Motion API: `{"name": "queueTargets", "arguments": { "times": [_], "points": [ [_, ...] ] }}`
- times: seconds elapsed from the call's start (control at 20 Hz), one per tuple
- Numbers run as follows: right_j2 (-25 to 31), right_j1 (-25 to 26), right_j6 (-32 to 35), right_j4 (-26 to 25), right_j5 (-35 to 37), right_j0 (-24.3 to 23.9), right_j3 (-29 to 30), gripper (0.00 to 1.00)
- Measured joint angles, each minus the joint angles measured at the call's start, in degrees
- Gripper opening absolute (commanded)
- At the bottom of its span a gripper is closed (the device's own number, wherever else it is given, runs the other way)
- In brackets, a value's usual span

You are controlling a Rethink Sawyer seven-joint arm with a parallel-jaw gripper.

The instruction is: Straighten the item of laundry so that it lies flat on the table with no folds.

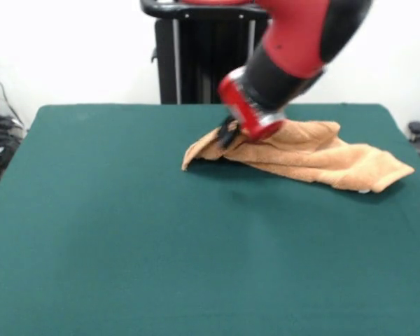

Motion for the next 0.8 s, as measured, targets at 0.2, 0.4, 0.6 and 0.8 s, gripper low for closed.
{"name": "queueTargets", "arguments": {
  "times": [0.2, 0.4, 0.6, 0.8],
  "points": [
    [-2.7, 3.6, 0.0, -2.7, -15.0, -2.5, -1.9, 0.00],
    [-2.8, 5.3, 0.0, -2.7, -21.3, -5.1, -2.4, 0.00],
    [-2.8, 6.3, 0.0, -2.7, -21.7, -7.1, -2.4, 0.00],
    [-4.2, 8.1, 0.0, -2.7, -22.1, -7.4, -2.9, 0.00]
  ]
}}
